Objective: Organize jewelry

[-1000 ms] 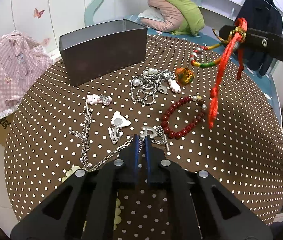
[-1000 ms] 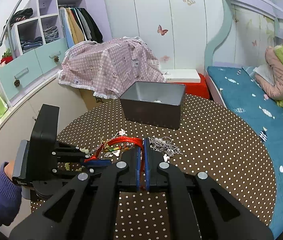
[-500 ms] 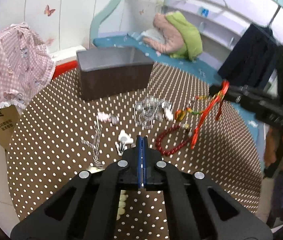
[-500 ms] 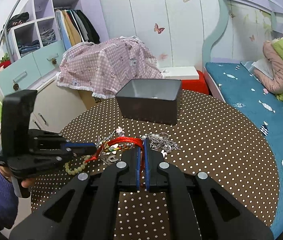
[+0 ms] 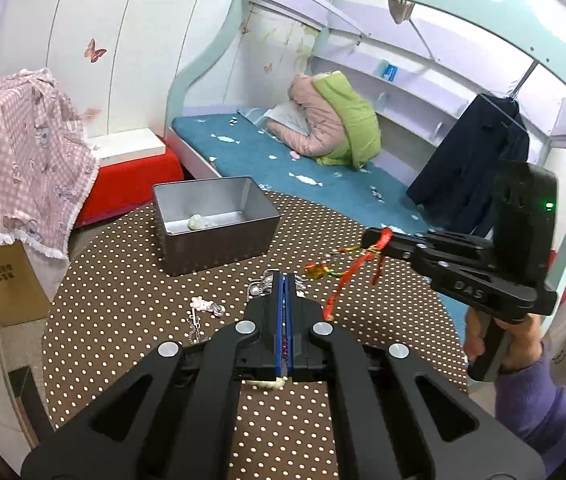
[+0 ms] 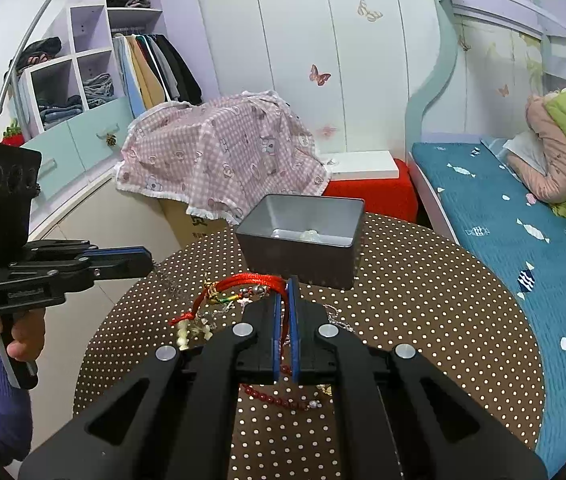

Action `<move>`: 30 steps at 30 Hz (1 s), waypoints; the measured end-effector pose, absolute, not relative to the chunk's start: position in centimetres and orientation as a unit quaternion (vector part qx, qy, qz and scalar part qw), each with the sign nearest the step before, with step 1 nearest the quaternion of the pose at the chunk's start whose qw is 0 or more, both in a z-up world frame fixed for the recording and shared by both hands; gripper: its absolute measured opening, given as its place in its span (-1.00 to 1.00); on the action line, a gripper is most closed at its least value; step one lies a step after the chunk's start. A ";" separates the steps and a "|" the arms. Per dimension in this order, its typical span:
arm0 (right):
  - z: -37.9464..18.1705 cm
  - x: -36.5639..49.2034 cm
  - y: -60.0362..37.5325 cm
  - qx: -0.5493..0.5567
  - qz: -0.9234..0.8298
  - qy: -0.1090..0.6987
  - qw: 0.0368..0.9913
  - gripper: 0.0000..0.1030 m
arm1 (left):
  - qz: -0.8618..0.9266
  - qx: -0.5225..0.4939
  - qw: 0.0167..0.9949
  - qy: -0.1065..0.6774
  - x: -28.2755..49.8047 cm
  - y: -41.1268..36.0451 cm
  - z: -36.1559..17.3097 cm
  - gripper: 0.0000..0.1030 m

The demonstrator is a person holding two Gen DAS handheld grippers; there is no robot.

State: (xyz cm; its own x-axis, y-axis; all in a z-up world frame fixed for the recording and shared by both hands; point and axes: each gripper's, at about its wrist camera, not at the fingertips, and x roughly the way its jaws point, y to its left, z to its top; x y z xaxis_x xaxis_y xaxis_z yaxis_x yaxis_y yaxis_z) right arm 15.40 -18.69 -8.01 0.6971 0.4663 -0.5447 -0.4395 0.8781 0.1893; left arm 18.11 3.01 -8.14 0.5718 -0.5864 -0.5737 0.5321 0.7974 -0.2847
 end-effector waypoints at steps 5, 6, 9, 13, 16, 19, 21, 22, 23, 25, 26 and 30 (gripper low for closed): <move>-8.0 15.5 -18.3 0.023 0.248 0.303 0.920 -0.96 | -0.315 -0.048 0.889 0.328 17.4 3.7 -7.1 -0.99; -7.9 15.5 -18.3 0.023 0.249 0.302 0.920 -0.96 | -0.317 -0.049 0.889 0.326 17.3 3.7 -6.8 -1.00; -7.5 15.6 -18.2 0.024 0.249 0.297 0.921 -0.95 | -0.322 -0.047 0.892 0.313 17.4 3.7 -5.3 -1.00; -6.6 16.0 -17.8 0.021 0.251 0.291 0.923 -0.96 | -0.316 -0.031 0.898 0.305 17.7 3.1 -3.9 -1.00; -6.6 16.1 -17.6 0.017 0.252 0.293 0.922 -0.96 | -0.313 0.001 0.892 0.326 17.4 2.3 -5.1 -0.99; -7.4 16.2 -17.7 0.019 0.253 0.302 0.919 -0.96 | -0.308 0.013 0.875 0.373 17.5 2.2 -9.0 -0.99; -8.2 16.3 -17.9 0.024 0.254 0.311 0.916 -0.95 | -0.304 0.003 0.863 0.403 17.9 2.3 -11.7 -0.99; -8.5 16.4 -17.8 0.025 0.254 0.315 0.914 -0.95 | -0.301 -0.003 0.856 0.420 18.0 2.4 -13.3 -0.99; -8.8 16.4 -17.8 0.025 0.255 0.319 0.912 -0.95 | -0.300 -0.007 0.851 0.431 18.1 2.4 -14.4 -0.98; -9.3 16.5 -17.8 0.025 0.255 0.327 0.909 -0.95 | -0.297 -0.011 0.844 0.448 18.3 2.3 -16.3 -0.73; -9.5 16.5 -17.9 0.025 0.255 0.330 0.909 -0.95 | -0.294 -0.012 0.841 0.454 18.4 2.3 -17.0 -0.62; -10.0 16.3 -18.1 0.028 0.256 0.336 0.906 -0.95 | -0.278 0.000 0.840 0.465 18.5 2.0 -18.9 -0.49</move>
